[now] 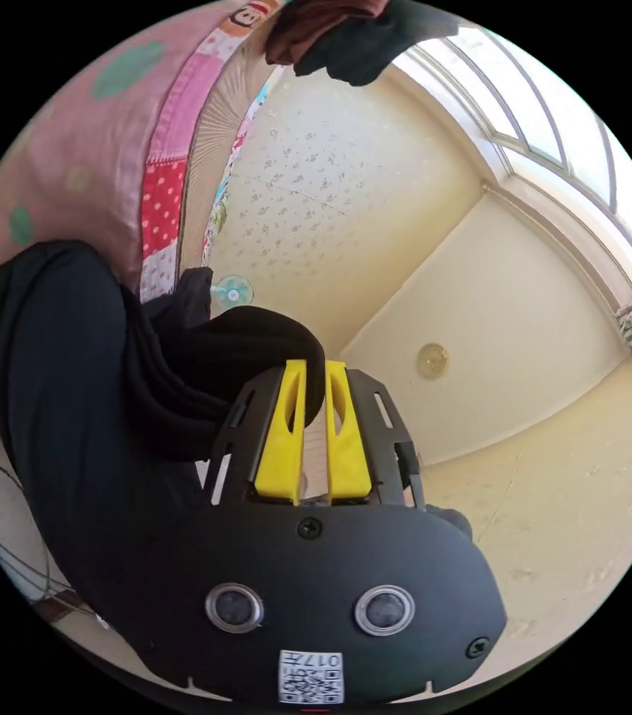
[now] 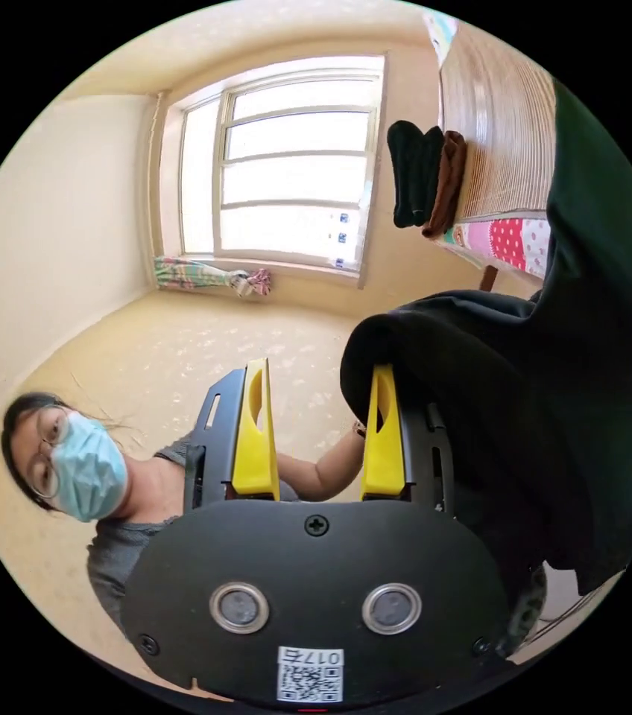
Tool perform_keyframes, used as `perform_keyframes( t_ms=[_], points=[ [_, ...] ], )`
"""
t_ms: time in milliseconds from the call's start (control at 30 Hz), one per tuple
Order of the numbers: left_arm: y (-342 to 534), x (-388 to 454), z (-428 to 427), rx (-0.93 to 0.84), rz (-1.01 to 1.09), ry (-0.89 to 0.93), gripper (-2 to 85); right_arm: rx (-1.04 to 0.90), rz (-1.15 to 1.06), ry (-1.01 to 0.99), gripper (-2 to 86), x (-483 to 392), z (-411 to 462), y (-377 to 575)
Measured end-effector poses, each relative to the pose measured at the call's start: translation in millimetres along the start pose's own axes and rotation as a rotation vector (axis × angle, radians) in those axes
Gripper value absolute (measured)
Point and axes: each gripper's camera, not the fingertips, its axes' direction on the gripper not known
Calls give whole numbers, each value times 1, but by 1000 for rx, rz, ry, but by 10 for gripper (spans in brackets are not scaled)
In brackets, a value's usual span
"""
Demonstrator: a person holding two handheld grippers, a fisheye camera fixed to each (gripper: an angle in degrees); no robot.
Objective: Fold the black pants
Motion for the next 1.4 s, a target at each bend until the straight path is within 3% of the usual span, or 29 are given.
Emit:
perform_keyframes(
  t_ms=[133,300,467,700,900,1100,1267,1400],
  points=[
    [19,17,65,-212,154,-146,48,62,30,-12,124,-10,-34,23],
    [38,46,173,-382,406,-235,46,126,-210,177,35,-114,-52,63],
    [72,98,294,-468,738,-123,46,129,-558,435,20,-266,-21,109],
    [148,164,387,-445,1049,67,45,195,-982,822,15,-440,80,208],
    [203,212,444,-434,1206,123,44,260,-1170,839,16,-516,126,258],
    [189,153,489,-411,1016,-91,46,397,-949,816,16,-494,73,227],
    [107,51,528,-368,845,-314,43,485,-764,853,16,-456,1,152],
    [50,7,573,-373,982,-564,44,553,-617,1039,16,-436,-59,63]
  ],
)
